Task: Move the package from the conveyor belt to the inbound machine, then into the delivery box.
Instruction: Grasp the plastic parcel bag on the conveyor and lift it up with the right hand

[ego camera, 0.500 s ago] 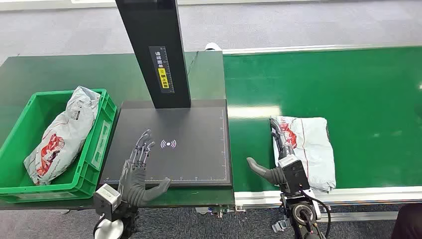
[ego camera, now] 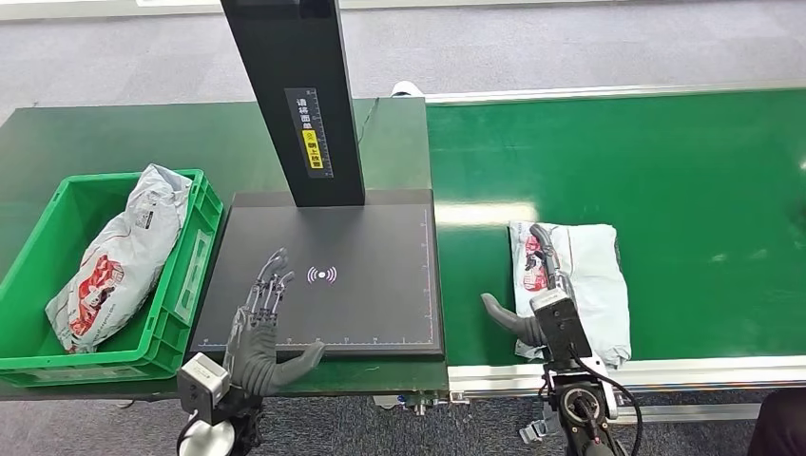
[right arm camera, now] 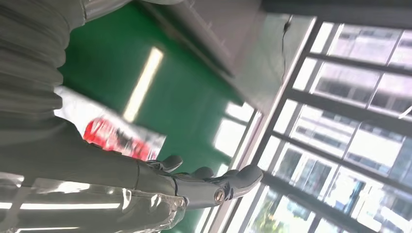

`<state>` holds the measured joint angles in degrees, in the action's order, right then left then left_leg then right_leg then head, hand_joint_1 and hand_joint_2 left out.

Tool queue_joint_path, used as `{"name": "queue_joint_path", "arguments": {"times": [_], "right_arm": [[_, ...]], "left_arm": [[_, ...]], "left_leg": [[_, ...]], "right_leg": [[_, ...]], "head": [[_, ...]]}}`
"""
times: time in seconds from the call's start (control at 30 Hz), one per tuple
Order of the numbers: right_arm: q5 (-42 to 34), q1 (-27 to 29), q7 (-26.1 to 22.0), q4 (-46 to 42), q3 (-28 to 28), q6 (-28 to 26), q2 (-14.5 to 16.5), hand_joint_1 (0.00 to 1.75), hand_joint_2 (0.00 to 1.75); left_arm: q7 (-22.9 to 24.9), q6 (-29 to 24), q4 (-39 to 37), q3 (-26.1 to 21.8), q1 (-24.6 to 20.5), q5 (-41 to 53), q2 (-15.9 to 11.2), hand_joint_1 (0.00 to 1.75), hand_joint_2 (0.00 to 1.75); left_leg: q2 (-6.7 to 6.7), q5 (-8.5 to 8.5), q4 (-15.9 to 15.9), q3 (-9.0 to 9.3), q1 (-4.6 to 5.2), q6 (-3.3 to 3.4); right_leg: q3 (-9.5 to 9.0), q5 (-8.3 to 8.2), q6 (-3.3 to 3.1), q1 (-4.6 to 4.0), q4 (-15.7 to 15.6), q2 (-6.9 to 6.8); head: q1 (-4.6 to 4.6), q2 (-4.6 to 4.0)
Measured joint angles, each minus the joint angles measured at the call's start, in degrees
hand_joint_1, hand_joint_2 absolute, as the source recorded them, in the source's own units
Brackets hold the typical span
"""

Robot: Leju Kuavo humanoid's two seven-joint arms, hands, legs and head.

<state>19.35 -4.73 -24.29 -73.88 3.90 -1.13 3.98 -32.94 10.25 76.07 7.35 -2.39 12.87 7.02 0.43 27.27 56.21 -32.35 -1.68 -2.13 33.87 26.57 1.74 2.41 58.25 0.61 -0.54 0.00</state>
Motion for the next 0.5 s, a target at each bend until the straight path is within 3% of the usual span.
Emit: {"name": "queue_joint_path", "arguments": {"times": [0.33,0.5], "right_arm": [[2.33,0.34,1.35,-0.72,-2.88,-2.57,-0.82,0.00,1.75],[10.47,0.49,8.61,-1.26,-5.79,-4.26,-0.85,0.00,1.75]], "left_arm": [[0.24,-0.04,1.02,-0.17,0.82,0.10,0.00,0.00,1.75],[1.10,-0.05,2.38,-0.49,1.86,0.69,0.01,0.00,1.75]], "left_leg": [[0.00,0.00,0.00,0.00,0.00,0.00],[0.01,0.01,0.00,0.00,0.00,0.00]], "right_leg": [[0.00,0.00,0.00,0.00,0.00,0.00],[0.00,0.00,0.00,0.00,0.00,0.00]], "head": [[0.01,0.00],[0.00,0.00]]}}
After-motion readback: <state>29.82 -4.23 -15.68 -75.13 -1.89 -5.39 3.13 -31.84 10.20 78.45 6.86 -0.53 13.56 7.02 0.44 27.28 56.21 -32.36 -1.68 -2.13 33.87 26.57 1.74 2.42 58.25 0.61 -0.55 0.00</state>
